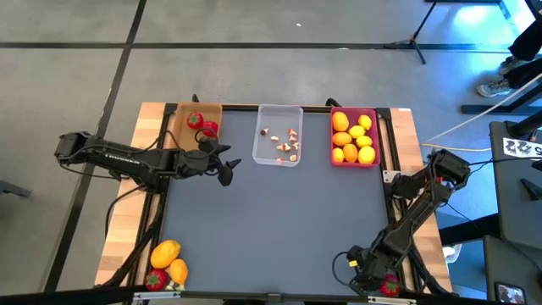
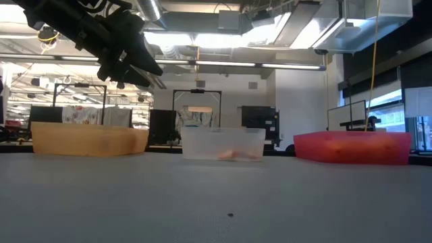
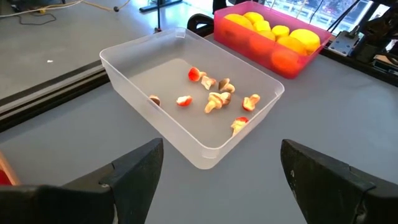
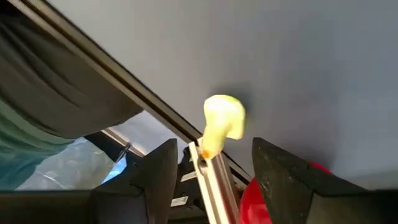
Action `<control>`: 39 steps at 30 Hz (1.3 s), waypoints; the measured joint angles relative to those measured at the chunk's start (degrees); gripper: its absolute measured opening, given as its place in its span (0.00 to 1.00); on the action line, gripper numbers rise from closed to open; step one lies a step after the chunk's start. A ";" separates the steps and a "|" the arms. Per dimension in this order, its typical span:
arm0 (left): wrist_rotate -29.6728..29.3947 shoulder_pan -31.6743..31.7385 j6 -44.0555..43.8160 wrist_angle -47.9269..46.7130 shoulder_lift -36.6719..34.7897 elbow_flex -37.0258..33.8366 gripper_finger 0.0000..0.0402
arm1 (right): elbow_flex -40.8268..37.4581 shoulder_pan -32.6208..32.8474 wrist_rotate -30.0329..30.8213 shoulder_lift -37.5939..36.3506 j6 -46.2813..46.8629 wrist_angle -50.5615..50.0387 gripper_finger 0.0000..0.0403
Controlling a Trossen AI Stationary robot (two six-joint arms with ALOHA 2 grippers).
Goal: Sort produce into baskets
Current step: Put the mushroom into the transparent bin
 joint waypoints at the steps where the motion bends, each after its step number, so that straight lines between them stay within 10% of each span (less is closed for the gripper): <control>1: 0.00 0.00 0.00 0.02 0.00 0.00 0.79 | 0.00 0.00 -0.51 0.48 0.00 0.15 0.51; 9: 0.00 0.00 0.15 0.00 0.00 0.00 0.79 | 0.00 -0.01 -2.25 2.42 -1.17 0.11 0.45; 21: 0.00 0.00 0.11 0.00 0.00 0.00 0.79 | 0.00 -1.83 -2.25 2.38 -10.00 0.24 0.03; 30: 0.00 0.00 0.03 0.00 0.00 0.00 0.79 | 0.00 -8.63 0.10 -1.38 -24.19 -1.60 0.05; 39: 0.00 0.02 -1.22 0.02 -0.02 0.00 0.79 | 0.02 -18.50 16.72 -9.68 -43.55 -11.63 0.02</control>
